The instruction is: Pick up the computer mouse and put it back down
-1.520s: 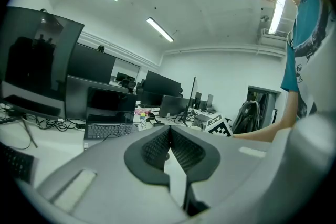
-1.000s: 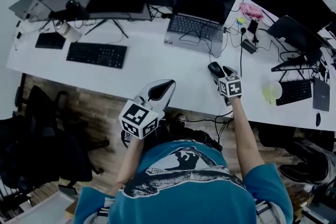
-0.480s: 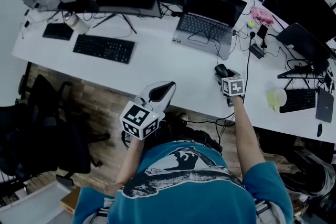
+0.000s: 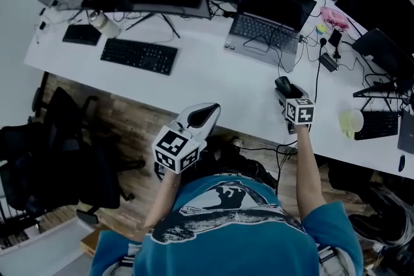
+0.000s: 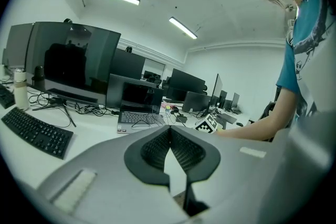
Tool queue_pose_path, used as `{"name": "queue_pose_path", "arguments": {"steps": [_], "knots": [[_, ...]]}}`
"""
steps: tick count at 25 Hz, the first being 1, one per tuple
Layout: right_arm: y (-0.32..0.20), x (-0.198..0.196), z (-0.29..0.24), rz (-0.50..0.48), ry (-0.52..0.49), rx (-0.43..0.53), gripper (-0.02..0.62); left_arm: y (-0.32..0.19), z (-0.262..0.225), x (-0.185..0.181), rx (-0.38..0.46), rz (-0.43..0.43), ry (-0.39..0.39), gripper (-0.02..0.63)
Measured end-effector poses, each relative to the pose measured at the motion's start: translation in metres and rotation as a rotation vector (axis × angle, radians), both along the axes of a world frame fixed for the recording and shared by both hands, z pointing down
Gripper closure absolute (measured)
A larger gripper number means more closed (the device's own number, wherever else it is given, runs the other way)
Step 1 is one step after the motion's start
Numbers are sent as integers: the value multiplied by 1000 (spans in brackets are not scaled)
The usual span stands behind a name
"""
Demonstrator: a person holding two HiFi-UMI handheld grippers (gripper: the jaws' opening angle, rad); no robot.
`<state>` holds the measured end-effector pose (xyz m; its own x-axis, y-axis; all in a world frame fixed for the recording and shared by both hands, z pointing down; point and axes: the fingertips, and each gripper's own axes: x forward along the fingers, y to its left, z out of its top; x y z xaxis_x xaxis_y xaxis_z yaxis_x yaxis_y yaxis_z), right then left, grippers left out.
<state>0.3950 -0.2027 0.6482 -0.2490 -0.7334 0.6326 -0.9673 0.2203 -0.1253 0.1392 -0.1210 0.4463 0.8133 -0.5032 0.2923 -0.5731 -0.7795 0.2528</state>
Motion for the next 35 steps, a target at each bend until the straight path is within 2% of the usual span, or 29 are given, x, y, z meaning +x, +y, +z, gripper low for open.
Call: {"name": "queue_pose_path", "arguments": {"steps": [11, 20, 28, 35], "knots": [[10, -72, -108, -33, -106, 236, 291, -8, -1, -24, 3, 35, 13, 592], [16, -148, -193, -90, -164, 398, 291, -29, -4, -62, 11, 26, 30, 592], [14, -206, -237, -145, -210, 473, 291, -55, -6, -98, 17, -13, 48, 592], [-4, -238, -229, -181, -214, 438, 291, -68, -7, -121, 18, -35, 58, 592]]}}
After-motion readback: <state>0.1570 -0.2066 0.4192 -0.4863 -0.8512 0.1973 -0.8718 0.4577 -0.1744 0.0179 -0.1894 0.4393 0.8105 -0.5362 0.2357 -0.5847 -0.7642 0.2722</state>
